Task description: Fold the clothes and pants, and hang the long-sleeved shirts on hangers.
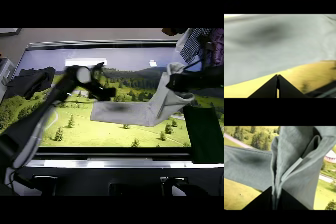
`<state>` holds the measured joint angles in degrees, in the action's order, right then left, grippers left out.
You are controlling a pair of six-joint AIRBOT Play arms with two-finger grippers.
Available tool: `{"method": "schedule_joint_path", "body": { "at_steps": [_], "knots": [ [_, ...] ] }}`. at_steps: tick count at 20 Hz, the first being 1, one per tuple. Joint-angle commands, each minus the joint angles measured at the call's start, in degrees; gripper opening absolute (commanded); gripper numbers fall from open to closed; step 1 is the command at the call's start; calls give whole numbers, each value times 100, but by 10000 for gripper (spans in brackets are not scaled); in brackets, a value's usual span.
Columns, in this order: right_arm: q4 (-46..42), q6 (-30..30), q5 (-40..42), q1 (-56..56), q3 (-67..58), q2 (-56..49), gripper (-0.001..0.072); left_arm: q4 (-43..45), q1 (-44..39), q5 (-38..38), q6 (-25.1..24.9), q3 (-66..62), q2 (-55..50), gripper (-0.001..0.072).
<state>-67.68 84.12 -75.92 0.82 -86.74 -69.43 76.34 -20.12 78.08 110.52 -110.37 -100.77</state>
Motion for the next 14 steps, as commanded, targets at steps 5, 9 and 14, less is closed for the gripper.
{"method": "schedule_joint_path", "body": {
  "at_steps": [5, 9, 14],
  "knots": [
    [-267, 1027, 1283, -2168, -2, -905, 37, 1049, 2109, 1434, -426, 0, 1985, 19],
    [-267, 1381, 1956, -2935, -2, -1375, 37, 916, 2715, 1447, -404, 0, 2256, 19],
    [-195, 1718, 2581, -3397, -2, -1847, 37, 874, 2791, 1558, -404, 11, 2247, 20]
  ]
}}
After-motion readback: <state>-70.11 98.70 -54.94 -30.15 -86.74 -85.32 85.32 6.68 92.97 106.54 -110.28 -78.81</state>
